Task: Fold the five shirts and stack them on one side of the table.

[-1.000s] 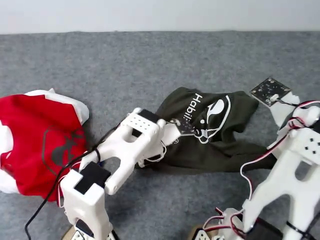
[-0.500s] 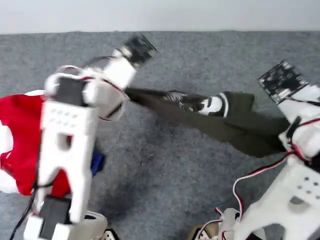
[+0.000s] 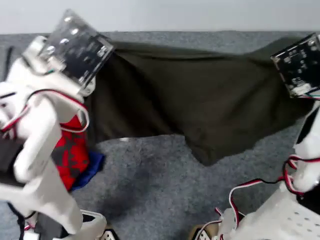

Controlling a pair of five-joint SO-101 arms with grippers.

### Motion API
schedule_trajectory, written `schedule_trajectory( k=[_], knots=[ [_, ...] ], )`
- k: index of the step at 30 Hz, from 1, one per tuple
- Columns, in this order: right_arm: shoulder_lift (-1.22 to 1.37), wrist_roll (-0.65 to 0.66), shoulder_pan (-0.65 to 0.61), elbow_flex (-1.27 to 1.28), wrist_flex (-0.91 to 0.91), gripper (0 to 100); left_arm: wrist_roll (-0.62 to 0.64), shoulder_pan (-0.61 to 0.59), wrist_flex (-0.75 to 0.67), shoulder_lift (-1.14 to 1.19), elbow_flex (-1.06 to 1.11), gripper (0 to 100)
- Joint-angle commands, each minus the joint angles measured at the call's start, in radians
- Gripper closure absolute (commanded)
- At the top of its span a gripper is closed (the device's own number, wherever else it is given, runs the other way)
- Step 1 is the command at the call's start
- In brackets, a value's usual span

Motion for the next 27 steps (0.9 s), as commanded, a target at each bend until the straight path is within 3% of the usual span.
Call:
schedule_trajectory(
  k=[1,13,27],
  knots=[
    [-0.012,-0.008,-0.021,-0.071,-0.117,98.9,-0.035,-0.011,-0.032,-0.032,-0.094,99],
    [-0.012,-0.002,-0.041,-0.241,-0.272,98.9,-0.109,0.066,0.054,-0.068,-0.2,99],
    [-0.01,0.048,0.062,-0.364,-0.234,98.8,-0.152,0.109,0.054,-0.416,0.186,99]
  ],
)
